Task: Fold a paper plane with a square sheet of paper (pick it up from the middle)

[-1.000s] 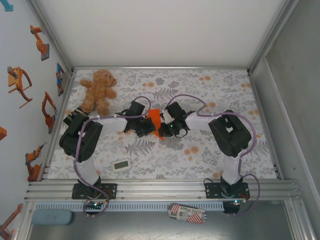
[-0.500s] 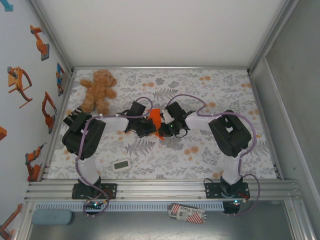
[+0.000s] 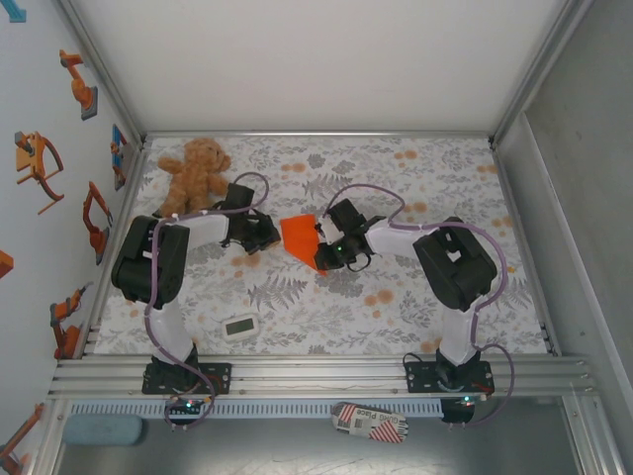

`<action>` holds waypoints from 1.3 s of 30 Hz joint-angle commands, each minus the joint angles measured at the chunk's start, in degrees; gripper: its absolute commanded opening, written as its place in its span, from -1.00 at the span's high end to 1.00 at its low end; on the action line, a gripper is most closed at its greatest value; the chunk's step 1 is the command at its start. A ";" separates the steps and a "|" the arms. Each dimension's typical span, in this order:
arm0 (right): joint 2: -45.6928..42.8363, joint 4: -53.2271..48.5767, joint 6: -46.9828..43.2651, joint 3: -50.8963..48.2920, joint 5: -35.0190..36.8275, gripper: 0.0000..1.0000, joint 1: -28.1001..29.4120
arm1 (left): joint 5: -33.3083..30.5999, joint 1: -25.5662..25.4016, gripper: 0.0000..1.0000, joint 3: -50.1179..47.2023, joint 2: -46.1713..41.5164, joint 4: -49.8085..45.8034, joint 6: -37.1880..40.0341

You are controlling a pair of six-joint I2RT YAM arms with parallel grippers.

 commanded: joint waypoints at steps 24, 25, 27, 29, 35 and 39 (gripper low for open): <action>2.26 5.58 12.39 5.76 3.93 0.86 -1.17 | -2.44 -6.64 0.14 -14.33 -10.51 17.02 -20.16; 2.62 5.31 12.35 5.83 4.22 0.86 -1.13 | -2.13 -6.78 0.14 -14.26 -10.01 17.81 -20.76; 3.09 5.27 12.34 5.65 4.72 0.84 -1.22 | -1.87 -6.91 0.12 -14.16 -9.14 18.74 -21.37; 3.72 4.95 12.49 5.63 4.77 0.82 -1.31 | -1.84 -7.07 0.10 -13.90 -8.68 18.77 -21.74; 4.18 6.70 14.36 2.20 4.18 0.69 -1.66 | -3.08 -7.33 0.07 -12.98 -7.85 17.24 -22.66; 4.35 7.31 15.05 1.21 3.69 0.67 -2.00 | -2.28 -7.65 0.08 -11.90 -6.61 18.28 -23.19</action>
